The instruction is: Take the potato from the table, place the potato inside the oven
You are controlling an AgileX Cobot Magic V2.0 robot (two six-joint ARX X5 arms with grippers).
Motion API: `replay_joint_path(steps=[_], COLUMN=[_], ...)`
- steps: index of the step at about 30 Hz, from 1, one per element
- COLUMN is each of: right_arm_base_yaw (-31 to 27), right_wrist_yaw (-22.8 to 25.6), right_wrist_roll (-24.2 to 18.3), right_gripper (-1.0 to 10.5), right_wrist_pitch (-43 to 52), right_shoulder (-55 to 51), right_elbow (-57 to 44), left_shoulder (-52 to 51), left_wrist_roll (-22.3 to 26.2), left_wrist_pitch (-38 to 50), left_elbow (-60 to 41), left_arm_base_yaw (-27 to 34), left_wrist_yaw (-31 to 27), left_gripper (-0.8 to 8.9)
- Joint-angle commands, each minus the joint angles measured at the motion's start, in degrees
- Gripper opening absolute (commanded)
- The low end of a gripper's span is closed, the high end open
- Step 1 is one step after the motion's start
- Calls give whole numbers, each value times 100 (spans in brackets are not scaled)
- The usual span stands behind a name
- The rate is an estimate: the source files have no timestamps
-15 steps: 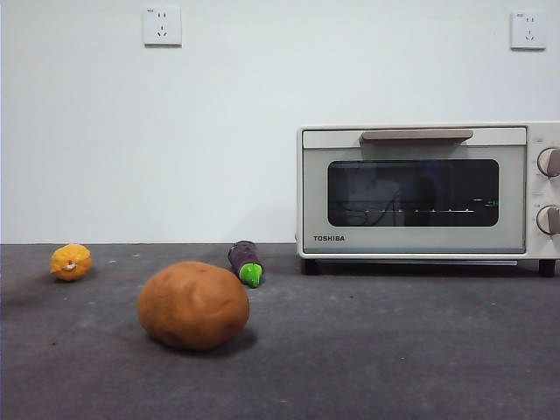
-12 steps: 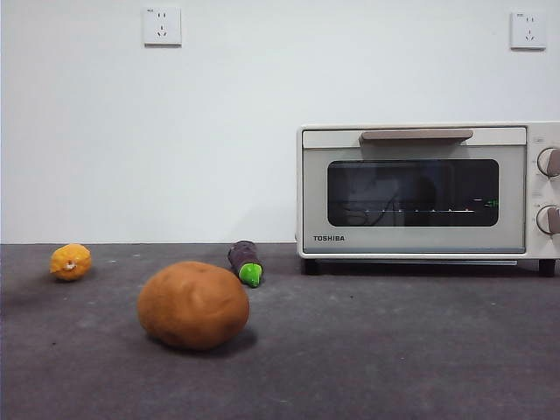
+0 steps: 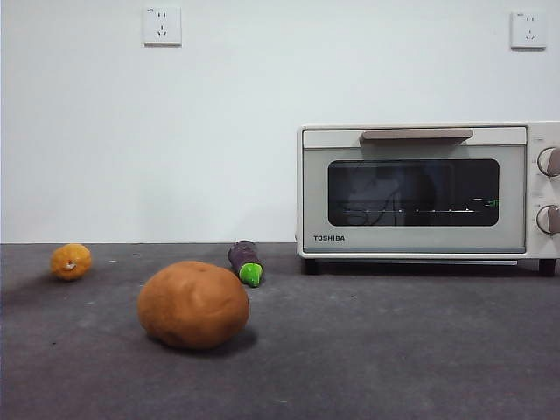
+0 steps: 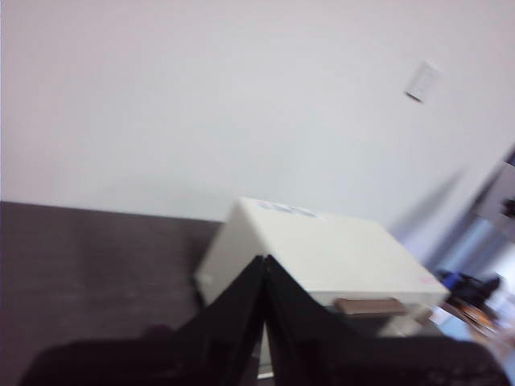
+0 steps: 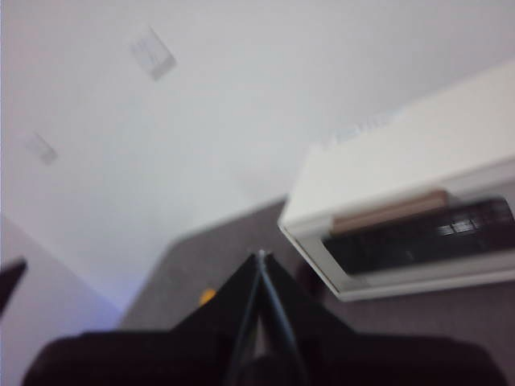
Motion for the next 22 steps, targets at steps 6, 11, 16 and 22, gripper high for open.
replay_joint_path(steps=[6, 11, 16, 22], right_arm_base_yaw=[2, 2, 2, 2], right_wrist_yaw=[-15, 114, 293, 872], right_wrist_roll=[-1547, -2177, -2586, -2855], right_gripper=[2, 2, 2, 2], right_wrist_pitch=[-1609, -2267, -2638, -2909], right_shoulder=[734, 1047, 1259, 1379], right_elbow=[920, 1419, 1788, 2002], left_shoulder=[1819, 2907, 3974, 5243], left_wrist_roll=[-59, 22, 186, 511], left_wrist_pitch=[-575, -898, -1196, -2000], left_elbow=[1370, 2247, 3311, 5018], left_arm_base_yaw=[-636, -1215, -1766, -2277], left_wrist_yaw=[616, 710, 741, 739], left_gripper=[-4, -5, -5, -5])
